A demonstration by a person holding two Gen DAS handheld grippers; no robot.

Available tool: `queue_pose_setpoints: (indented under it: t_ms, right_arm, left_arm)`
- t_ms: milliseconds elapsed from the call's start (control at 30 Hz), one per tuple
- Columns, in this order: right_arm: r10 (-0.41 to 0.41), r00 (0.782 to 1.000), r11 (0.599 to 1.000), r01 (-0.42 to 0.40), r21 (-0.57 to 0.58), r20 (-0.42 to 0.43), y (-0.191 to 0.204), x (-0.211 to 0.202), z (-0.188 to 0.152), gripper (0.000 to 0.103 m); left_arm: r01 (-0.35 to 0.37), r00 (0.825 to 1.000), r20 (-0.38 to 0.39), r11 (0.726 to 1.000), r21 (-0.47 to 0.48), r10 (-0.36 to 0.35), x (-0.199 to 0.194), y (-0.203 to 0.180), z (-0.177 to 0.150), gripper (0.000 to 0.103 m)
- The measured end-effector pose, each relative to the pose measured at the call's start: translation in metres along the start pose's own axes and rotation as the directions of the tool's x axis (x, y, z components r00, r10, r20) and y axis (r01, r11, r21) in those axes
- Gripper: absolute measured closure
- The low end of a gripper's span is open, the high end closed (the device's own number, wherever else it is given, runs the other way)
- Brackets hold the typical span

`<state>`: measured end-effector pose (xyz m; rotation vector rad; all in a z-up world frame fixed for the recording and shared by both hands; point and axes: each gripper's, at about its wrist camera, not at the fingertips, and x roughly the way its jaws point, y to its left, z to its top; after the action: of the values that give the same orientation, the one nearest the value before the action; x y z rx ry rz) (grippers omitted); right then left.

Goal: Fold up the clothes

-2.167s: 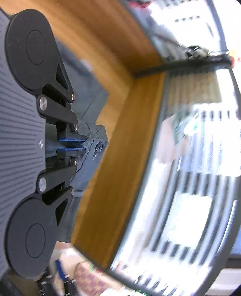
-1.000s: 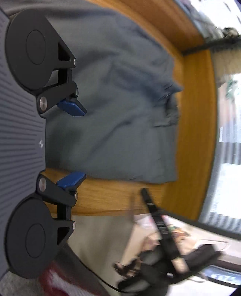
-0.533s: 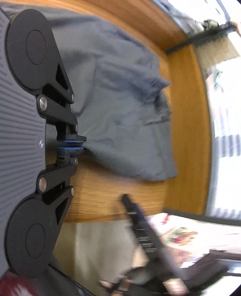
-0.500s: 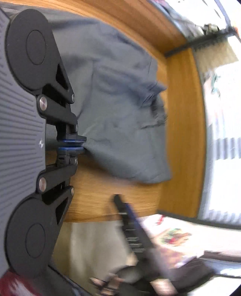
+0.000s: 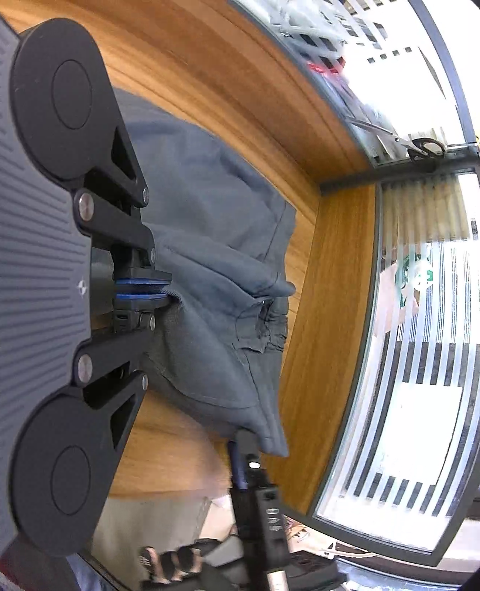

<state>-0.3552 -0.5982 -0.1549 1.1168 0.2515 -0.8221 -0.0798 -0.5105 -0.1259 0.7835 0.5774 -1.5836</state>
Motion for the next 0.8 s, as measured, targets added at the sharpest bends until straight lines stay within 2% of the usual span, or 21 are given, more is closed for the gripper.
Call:
queue_pose_setpoints:
  t_ms: [133, 333, 400, 600, 667, 733, 800]
  right_arm:
    - [0.012, 1.0, 0.996, -0.014, 0.087, 0.019, -0.003, -0.005, 0.01, 0.05]
    - [-0.093, 0.994, 0.974, 0.08, 0.211, 0.05, -0.005, -0.016, 0.021, 0.048]
    - [-0.092, 0.995, 0.964, 0.079, 0.253, 0.039, -0.006, -0.015, 0.024, 0.048]
    - [-0.161, 0.985, 0.95, 0.173, 0.261, -0.069, -0.005, 0.003, 0.026, 0.05]
    - [-0.152, 0.984, 0.952, 0.172, 0.252, -0.097, -0.004, 0.011, 0.025, 0.061]
    - [-0.146, 0.98, 0.961, 0.173, 0.216, -0.135, 0.0, 0.022, 0.026, 0.094]
    - [-0.127, 0.982, 0.965, 0.155, 0.209, -0.142, 0.006, 0.023, 0.029, 0.095]
  left_arm:
    - [0.006, 1.0, 0.0, 1.0, 0.013, -0.006, 0.006, 0.005, -0.007, 0.098]
    - [0.022, 1.0, 0.004, 1.0, 0.012, -0.022, 0.016, 0.009, -0.014, 0.098]
    - [0.029, 1.0, 0.008, 1.0, 0.011, -0.029, 0.019, 0.011, -0.015, 0.098]
    - [0.06, 0.998, 0.015, 0.998, 0.012, -0.06, 0.025, 0.014, -0.017, 0.098]
    - [0.07, 0.997, 0.018, 0.998, 0.006, -0.07, 0.028, 0.016, -0.018, 0.098]
    - [0.081, 0.996, 0.022, 0.997, -0.008, -0.081, 0.03, 0.018, -0.02, 0.096]
    - [0.092, 0.995, 0.03, 0.995, -0.031, -0.091, 0.031, 0.022, -0.022, 0.096]
